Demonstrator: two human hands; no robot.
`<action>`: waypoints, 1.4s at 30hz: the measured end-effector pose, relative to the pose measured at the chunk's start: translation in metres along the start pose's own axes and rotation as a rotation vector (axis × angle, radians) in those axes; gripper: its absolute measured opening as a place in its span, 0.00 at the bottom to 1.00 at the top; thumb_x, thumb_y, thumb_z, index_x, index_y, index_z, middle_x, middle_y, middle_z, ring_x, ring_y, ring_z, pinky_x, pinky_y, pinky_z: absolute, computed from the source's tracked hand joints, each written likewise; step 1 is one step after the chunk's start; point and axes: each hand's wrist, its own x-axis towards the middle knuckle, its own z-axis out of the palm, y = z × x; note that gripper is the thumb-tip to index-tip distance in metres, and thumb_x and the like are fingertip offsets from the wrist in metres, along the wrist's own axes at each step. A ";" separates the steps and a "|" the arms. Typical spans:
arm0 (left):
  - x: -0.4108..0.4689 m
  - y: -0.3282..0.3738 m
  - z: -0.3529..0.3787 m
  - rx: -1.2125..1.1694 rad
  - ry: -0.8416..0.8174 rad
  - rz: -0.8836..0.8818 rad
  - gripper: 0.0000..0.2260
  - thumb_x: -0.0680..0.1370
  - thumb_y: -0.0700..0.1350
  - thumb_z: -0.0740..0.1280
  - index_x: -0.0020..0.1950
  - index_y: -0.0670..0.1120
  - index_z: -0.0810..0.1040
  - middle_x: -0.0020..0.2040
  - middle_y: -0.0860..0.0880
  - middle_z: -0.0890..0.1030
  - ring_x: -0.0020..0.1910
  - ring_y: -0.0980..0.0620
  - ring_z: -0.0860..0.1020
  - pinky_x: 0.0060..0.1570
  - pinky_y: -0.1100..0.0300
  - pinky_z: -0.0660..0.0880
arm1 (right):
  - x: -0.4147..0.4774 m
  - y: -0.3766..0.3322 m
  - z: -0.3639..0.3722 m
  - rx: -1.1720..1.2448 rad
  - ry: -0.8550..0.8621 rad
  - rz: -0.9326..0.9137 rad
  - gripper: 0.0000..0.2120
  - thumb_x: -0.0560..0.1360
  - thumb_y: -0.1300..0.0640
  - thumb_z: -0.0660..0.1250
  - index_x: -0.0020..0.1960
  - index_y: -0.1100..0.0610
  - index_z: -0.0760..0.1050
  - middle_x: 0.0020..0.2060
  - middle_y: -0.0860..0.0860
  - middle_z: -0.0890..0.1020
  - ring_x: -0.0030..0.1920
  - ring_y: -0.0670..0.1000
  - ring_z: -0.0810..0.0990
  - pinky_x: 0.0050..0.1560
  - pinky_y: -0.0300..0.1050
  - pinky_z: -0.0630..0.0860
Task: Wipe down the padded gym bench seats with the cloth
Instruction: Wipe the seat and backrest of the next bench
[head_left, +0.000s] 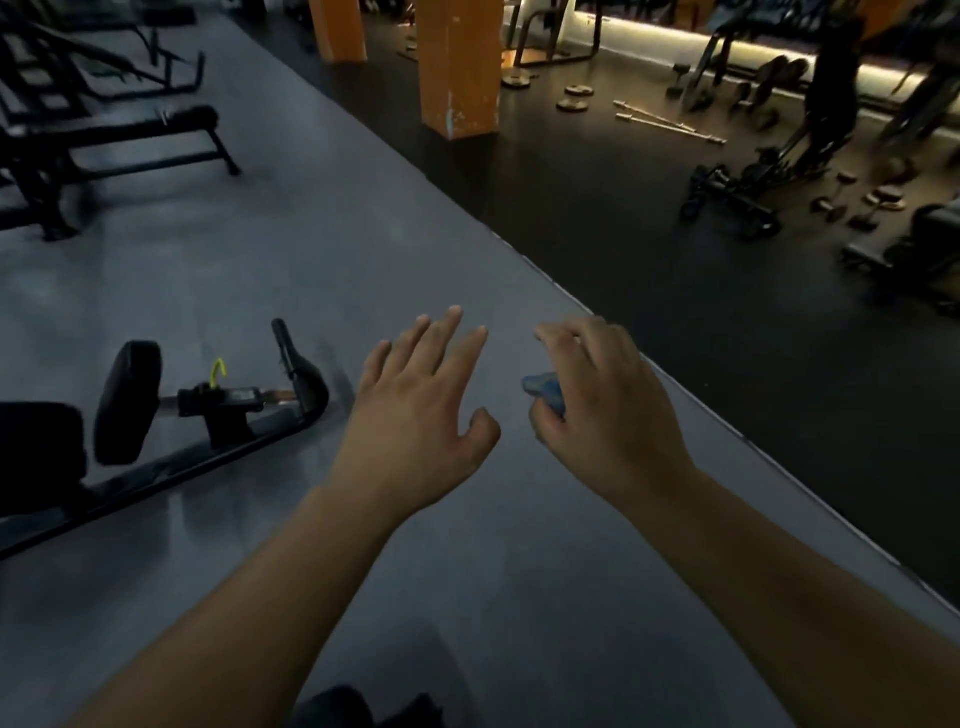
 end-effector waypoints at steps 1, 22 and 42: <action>0.028 -0.003 0.000 0.002 0.008 0.009 0.34 0.75 0.61 0.53 0.80 0.53 0.56 0.82 0.51 0.53 0.80 0.48 0.51 0.77 0.45 0.52 | 0.023 0.015 0.004 0.000 0.006 0.003 0.26 0.69 0.57 0.69 0.67 0.59 0.73 0.57 0.56 0.75 0.52 0.56 0.75 0.41 0.49 0.75; 0.532 -0.278 0.033 0.233 0.196 -0.360 0.34 0.75 0.59 0.55 0.80 0.53 0.56 0.82 0.49 0.54 0.80 0.47 0.52 0.77 0.42 0.53 | 0.604 0.147 0.275 0.151 0.039 -0.446 0.26 0.70 0.55 0.72 0.66 0.59 0.72 0.59 0.56 0.75 0.54 0.56 0.76 0.47 0.49 0.76; 0.807 -0.820 -0.031 0.395 0.241 -0.738 0.32 0.77 0.59 0.58 0.80 0.53 0.54 0.82 0.50 0.51 0.80 0.47 0.50 0.77 0.43 0.52 | 1.146 -0.084 0.639 0.403 0.022 -0.762 0.26 0.69 0.56 0.73 0.65 0.58 0.72 0.58 0.55 0.75 0.52 0.57 0.75 0.42 0.50 0.76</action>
